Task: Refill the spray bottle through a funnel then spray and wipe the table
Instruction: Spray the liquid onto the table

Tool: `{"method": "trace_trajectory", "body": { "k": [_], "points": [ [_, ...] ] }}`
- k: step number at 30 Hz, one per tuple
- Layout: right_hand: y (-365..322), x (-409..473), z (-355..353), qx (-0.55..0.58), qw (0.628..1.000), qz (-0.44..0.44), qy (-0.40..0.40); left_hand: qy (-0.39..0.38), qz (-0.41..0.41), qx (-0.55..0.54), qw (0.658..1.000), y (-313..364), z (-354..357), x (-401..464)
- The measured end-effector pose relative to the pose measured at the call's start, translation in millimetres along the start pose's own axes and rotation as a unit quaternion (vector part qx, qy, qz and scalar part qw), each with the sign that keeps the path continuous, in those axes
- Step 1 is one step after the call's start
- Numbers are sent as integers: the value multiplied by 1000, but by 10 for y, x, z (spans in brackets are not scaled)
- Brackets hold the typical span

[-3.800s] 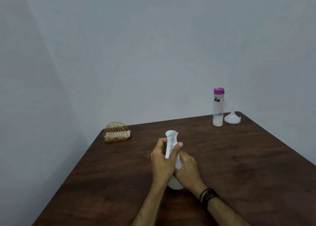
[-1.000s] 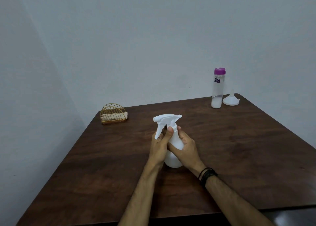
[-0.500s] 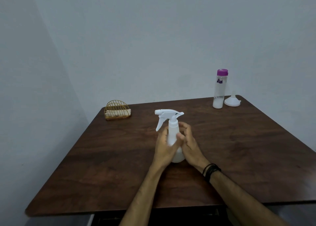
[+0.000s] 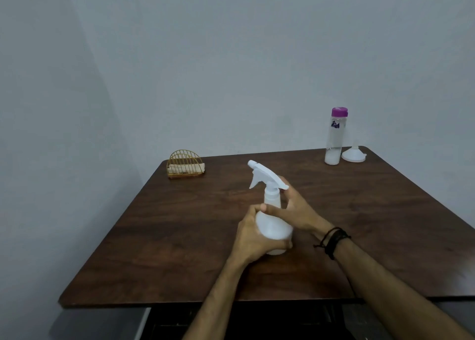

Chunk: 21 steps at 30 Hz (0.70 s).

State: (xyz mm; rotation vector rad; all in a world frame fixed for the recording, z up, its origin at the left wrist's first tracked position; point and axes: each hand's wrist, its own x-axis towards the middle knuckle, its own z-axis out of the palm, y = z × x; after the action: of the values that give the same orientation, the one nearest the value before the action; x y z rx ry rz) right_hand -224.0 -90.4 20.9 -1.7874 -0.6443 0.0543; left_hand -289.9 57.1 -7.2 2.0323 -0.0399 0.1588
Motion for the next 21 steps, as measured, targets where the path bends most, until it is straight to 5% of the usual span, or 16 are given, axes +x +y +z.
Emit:
{"method": "trace_trajectory", "body": {
  "k": [5, 11, 15, 21],
  "points": [
    [-346, 85, 11, 38, 997, -12, -69, -60, -12, -75, 995, 46, 128, -88],
    [-324, 56, -61, 93, 985, 147, -19, -94, -56, -154, 982, 245, 269, -241],
    [-329, 4, -167, 84, 962, 252, -69, -86, -93, -220, 967, 411, 428, -404],
    [-297, -48, -219, 6, 953, 293, -83, -94, -112, -249, 957, 512, 564, -535]
  ]
}}
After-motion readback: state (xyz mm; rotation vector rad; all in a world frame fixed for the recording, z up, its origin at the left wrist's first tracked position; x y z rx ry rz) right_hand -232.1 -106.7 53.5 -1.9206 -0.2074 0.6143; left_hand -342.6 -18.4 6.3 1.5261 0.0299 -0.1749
